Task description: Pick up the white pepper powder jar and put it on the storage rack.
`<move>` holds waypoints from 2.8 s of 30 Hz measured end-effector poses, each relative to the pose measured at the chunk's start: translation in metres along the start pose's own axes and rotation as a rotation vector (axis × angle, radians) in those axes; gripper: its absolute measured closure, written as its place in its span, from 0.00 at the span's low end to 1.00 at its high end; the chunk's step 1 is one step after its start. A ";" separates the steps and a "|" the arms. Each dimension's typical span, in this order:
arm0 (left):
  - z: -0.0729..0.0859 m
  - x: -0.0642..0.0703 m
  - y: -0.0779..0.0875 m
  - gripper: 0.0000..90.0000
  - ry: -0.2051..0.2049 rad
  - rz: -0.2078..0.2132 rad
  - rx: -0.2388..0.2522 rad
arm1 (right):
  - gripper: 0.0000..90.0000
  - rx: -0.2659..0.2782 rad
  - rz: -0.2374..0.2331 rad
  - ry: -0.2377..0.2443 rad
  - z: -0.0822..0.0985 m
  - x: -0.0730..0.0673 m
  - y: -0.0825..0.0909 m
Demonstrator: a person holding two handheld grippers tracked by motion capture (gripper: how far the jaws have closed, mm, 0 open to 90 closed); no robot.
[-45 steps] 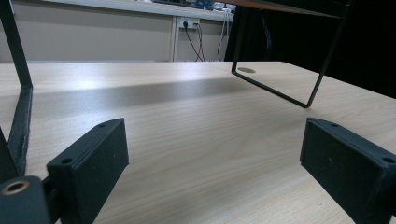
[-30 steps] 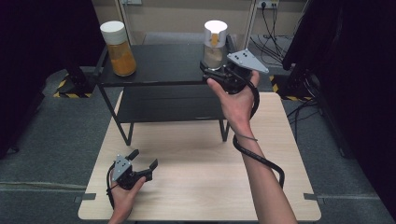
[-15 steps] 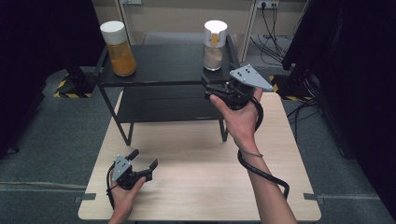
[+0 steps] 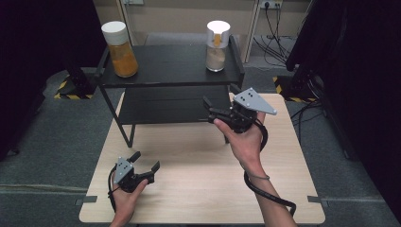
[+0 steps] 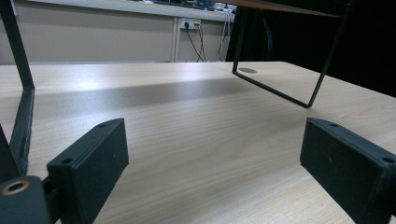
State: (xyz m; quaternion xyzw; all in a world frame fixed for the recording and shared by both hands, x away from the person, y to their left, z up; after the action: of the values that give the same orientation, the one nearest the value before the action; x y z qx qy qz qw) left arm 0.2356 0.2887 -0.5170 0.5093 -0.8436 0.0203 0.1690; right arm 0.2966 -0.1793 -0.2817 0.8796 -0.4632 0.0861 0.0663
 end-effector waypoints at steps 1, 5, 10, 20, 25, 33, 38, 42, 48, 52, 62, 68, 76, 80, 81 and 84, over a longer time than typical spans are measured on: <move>0.000 0.000 0.000 0.08 0.000 0.000 0.000 | 0.10 -0.003 -0.001 0.003 0.002 -0.001 0.001; 0.000 0.000 0.000 0.08 0.001 0.001 0.000 | 0.10 -0.005 -0.009 -0.002 0.011 -0.005 0.003; 0.000 0.000 0.000 0.08 0.001 0.000 0.000 | 0.10 -0.012 -0.023 -0.005 0.021 -0.008 0.007; 0.000 0.000 0.000 0.08 -0.002 -0.001 -0.001 | 0.10 -0.037 -0.039 -0.007 0.045 -0.012 0.019; 0.000 0.000 0.000 0.08 -0.002 -0.001 0.000 | 0.10 -0.045 -0.042 -0.012 0.055 -0.013 0.026; 0.000 0.001 0.000 0.08 -0.002 -0.002 0.002 | 0.10 -0.069 -0.065 -0.037 0.072 -0.016 0.036; 0.000 0.001 0.000 0.08 0.000 -0.001 -0.001 | 0.10 -0.095 -0.063 -0.036 0.085 -0.018 0.044; 0.001 0.001 0.000 0.08 0.001 -0.001 0.002 | 0.10 -0.089 -0.049 -0.036 0.093 -0.017 0.050; 0.001 0.000 0.000 0.08 0.006 -0.002 0.005 | 0.10 -0.100 -0.051 -0.037 0.102 -0.015 0.058; 0.001 0.000 0.001 0.08 0.014 -0.001 0.008 | 0.10 -0.121 -0.048 -0.040 0.109 -0.015 0.063; 0.001 0.001 0.001 0.08 0.003 -0.004 0.006 | 0.10 -0.157 -0.028 -0.063 0.134 -0.013 0.071; 0.001 0.001 0.001 0.08 0.005 -0.003 0.008 | 0.10 -0.166 -0.021 -0.063 0.153 -0.014 0.074; 0.001 0.001 0.001 0.08 0.003 -0.004 0.007 | 0.10 -0.194 0.005 -0.074 0.173 -0.016 0.075; 0.001 0.001 0.001 0.08 0.002 -0.004 0.007 | 0.10 -0.206 0.017 -0.091 0.182 -0.016 0.076; 0.001 0.001 0.001 0.08 0.002 -0.004 0.006 | 0.10 -0.210 0.021 -0.096 0.185 -0.016 0.076; 0.001 0.001 0.001 0.08 0.003 -0.004 0.006 | 0.10 -0.225 0.023 -0.103 0.192 -0.017 0.076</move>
State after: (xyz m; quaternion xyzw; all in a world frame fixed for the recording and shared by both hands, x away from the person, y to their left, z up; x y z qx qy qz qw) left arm 0.2343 0.2877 -0.5176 0.5113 -0.8423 0.0233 0.1688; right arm 0.2422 -0.2463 -0.4702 0.8644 -0.4828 -0.0111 0.1396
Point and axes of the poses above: each handheld gripper's, and its own axes: y roughly backward along the jaws, z roughly out of its underside, x roughly to its right, the point moved 2 cm from there along -y, roughly forward along the jaws, and after that the axes turned 10 degrees about y, right-handed, at the moved point
